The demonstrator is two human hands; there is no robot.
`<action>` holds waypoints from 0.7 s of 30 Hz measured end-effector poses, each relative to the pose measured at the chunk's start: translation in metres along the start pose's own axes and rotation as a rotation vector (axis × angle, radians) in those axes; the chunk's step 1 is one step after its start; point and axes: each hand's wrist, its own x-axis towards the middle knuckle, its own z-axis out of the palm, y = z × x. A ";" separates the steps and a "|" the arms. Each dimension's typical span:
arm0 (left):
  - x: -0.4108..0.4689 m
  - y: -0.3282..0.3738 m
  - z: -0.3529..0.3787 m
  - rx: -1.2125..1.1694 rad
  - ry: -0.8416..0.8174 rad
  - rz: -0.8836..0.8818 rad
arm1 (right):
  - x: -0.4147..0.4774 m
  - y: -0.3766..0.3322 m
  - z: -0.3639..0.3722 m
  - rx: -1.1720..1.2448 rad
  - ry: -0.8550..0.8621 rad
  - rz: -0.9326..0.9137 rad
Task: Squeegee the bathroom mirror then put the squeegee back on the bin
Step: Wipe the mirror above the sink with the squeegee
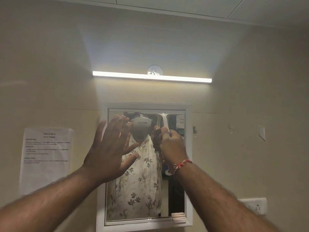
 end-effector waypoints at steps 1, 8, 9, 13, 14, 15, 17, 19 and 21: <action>0.000 0.000 0.000 -0.002 0.002 0.000 | 0.000 0.001 -0.001 -0.002 -0.004 -0.001; -0.006 -0.001 0.006 -0.022 -0.008 0.007 | -0.004 0.010 0.000 0.018 0.008 0.001; -0.007 -0.001 0.006 -0.022 -0.011 0.006 | -0.005 0.011 0.000 0.019 0.008 0.007; -0.009 -0.001 0.007 -0.022 -0.015 0.006 | -0.008 0.016 0.001 0.026 0.010 0.018; -0.009 -0.001 0.008 -0.023 -0.015 0.006 | -0.010 0.016 0.002 0.025 0.008 0.019; -0.009 0.000 0.008 -0.026 -0.016 0.005 | -0.012 0.018 0.001 0.022 0.010 0.021; -0.010 0.002 0.008 -0.032 -0.021 0.002 | -0.015 0.023 0.000 0.012 0.006 0.025; -0.010 0.005 0.008 -0.040 -0.023 -0.001 | -0.020 0.029 -0.001 0.005 -0.003 0.042; -0.010 0.007 0.007 -0.046 -0.027 -0.001 | -0.026 0.038 -0.002 0.004 -0.006 0.059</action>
